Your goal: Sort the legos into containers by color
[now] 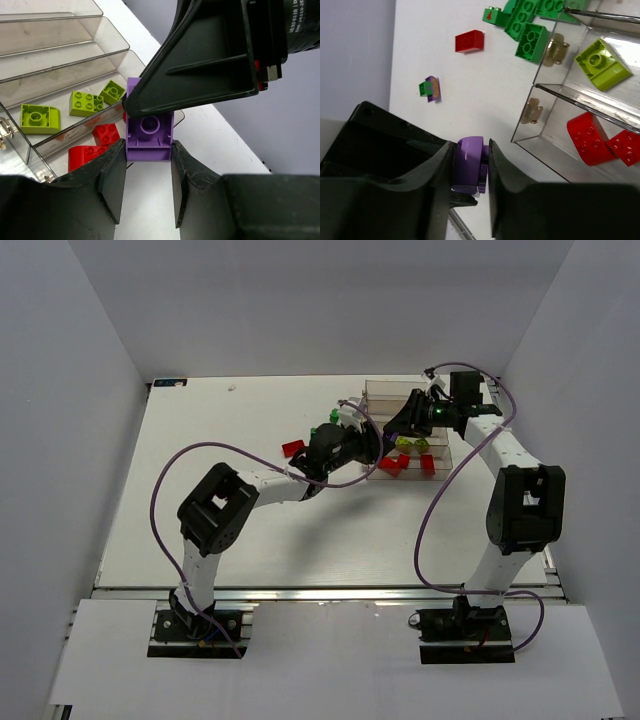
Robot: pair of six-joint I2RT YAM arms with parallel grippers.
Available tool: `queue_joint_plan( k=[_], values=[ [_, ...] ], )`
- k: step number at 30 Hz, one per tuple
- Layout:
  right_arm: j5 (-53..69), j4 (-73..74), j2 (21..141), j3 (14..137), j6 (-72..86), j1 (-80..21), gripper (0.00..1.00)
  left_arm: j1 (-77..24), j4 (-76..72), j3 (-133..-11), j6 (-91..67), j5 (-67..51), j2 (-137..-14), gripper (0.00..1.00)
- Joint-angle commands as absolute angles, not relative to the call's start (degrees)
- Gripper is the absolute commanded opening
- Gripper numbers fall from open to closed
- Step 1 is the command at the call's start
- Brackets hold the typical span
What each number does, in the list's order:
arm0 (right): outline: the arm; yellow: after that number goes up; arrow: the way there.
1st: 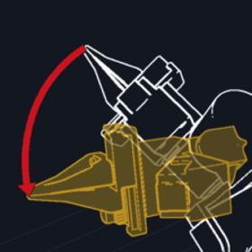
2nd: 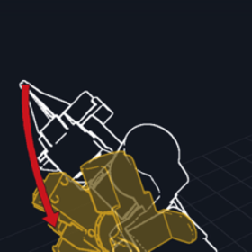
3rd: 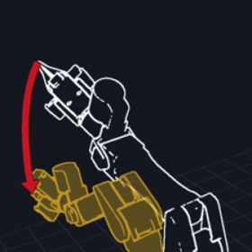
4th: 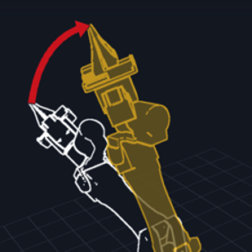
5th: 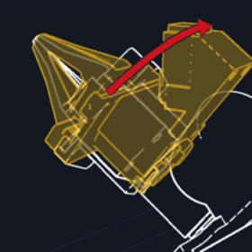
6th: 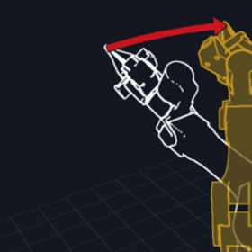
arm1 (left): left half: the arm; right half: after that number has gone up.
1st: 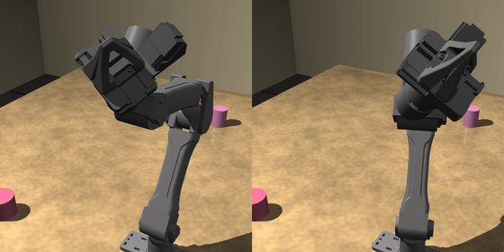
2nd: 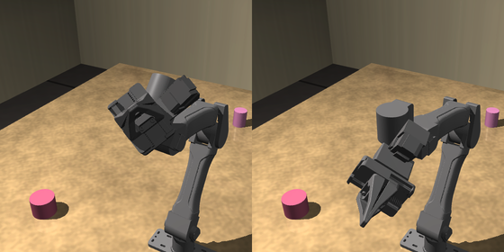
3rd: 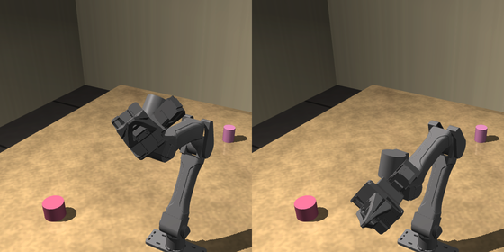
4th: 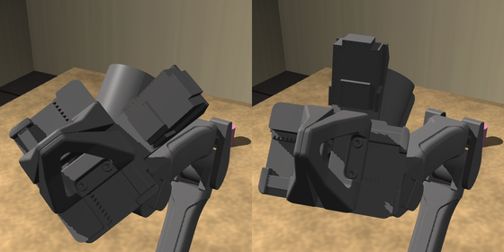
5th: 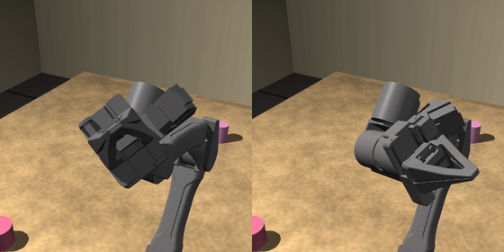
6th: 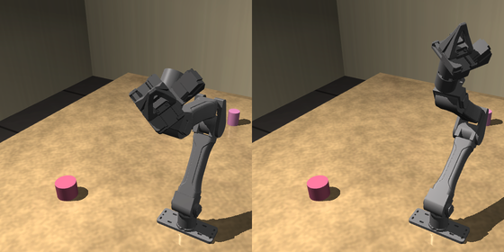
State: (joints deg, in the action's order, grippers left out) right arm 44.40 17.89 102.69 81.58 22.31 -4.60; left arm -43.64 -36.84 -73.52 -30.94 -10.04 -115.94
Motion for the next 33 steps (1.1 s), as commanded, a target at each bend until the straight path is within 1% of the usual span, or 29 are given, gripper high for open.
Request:
queue_joint_plan(
  k=[1, 3, 4, 5, 6, 7, 9, 10, 12, 14, 15, 18, 20, 21, 22, 23, 24, 26, 29, 33],
  values=[
    [44.0, 17.8, 100.3, 81.7, 20.3, -4.5, 0.21, -43.8, -39.0, -72.7, -31.1, -9.1, -110.4, 0.00],
    [43.8, 17.1, 100.2, 81.9, 20.0, -4.5, 0.13, -43.8, -38.4, -72.2, -31.3, -8.9, -110.0, 0.03],
    [43.7, 16.9, 100.3, 82.2, 19.9, -4.5, 0.11, -43.8, -38.1, -72.1, -31.6, -8.4, -109.5, 0.11],
    [43.9, 16.9, 100.5, 82.4, 19.9, -4.5, 0.09, -43.8, -37.6, -71.9, -31.8, -8.0, -109.3, 0.16],
    [43.9, 17.0, 100.6, 82.6, 19.9, -4.5, 0.04, -43.8, -37.1, -71.5, -32.1, -7.4, -108.9, 0.24],
    [43.9, 17.0, 100.7, 82.8, 19.8, -4.5, 0.02, -43.8, -36.3, -71.1, -32.1, -6.2, -108.4, 0.41],
    [43.9, 16.8, 100.9, 83.2, 19.2, -4.6, 0.00, -43.8, -36.2, -70.0, -32.3, -4.9, -106.4, 0.50],
    [43.8, 16.7, 101.1, 83.3, 18.8, -4.5, 0.00, -43.8, -36.3, -68.4, -32.3, -3.5, -105.7, 0.59],
    [43.1, 16.9, 101.5, 84.7, 17.2, -4.5, 0.00, -43.8, -36.1, -66.8, -32.3, -2.4, -103.0, 0.66],
    [41.8, 17.1, 102.5, 86.1, 15.4, -4.4, 0.00, -43.8, -32.4, -65.5, -32.3, 0.0, -101.1, 0.75],
    [41.1, 17.7, 102.9, 88.0, 13.1, -4.3, 0.00, -43.8, -28.3, -65.3, -32.2, 1.4, -99.2, 0.75],
    [36.8, 18.8, 105.5, 93.2, 8.1, -4.3, 0.00, -43.8, -23.6, -62.9, -31.5, 4.3, -95.7, 0.79],
    [31.2, 19.4, 107.7, 96.1, 2.7, -4.4, 0.00, -43.8, -19.3, -59.6, -32.6, 8.1, -91.0, 0.85],
    [29.1, 19.2, 108.4, 98.2, 1.2, -4.3, 0.00, -43.8, -14.5, -58.8, -33.6, 13.0, -89.3, 0.91],
    [27.0, 18.6, 109.2, 99.0, 0.2, -4.3, 0.00, -43.8, -11.6, -58.0, -34.4, 15.5, -86.1, 0.95],
    [22.5, 18.4, 110.6, 99.9, -2.5, -4.3, 0.00, -43.7, -9.3, -56.8, -34.8, 17.7, -84.5, 0.97],
    [20.6, 17.8, 111.3, 100.6, -3.3, -4.3, 0.00, -43.6, -6.6, -55.9, -35.5, 21.8, -82.9, 0.98],
    [15.2, 15.3, 112.8, 101.7, -4.3, -4.3, 0.00, -43.4, -0.7, -54.3, -37.4, 24.9, -77.9, 0.98],
    [11.5, 12.3, 114.9, 102.6, -4.0, -4.2, 0.00, -43.1, 6.0, -50.9, -40.1, 29.3, -71.1, 0.98],
    [8.2, 12.3, 118.8, 106.1, -3.2, -4.3, 0.00, -42.3, 14.5, -47.4, -43.6, 33.3, -63.2, 0.98]
  ],
)
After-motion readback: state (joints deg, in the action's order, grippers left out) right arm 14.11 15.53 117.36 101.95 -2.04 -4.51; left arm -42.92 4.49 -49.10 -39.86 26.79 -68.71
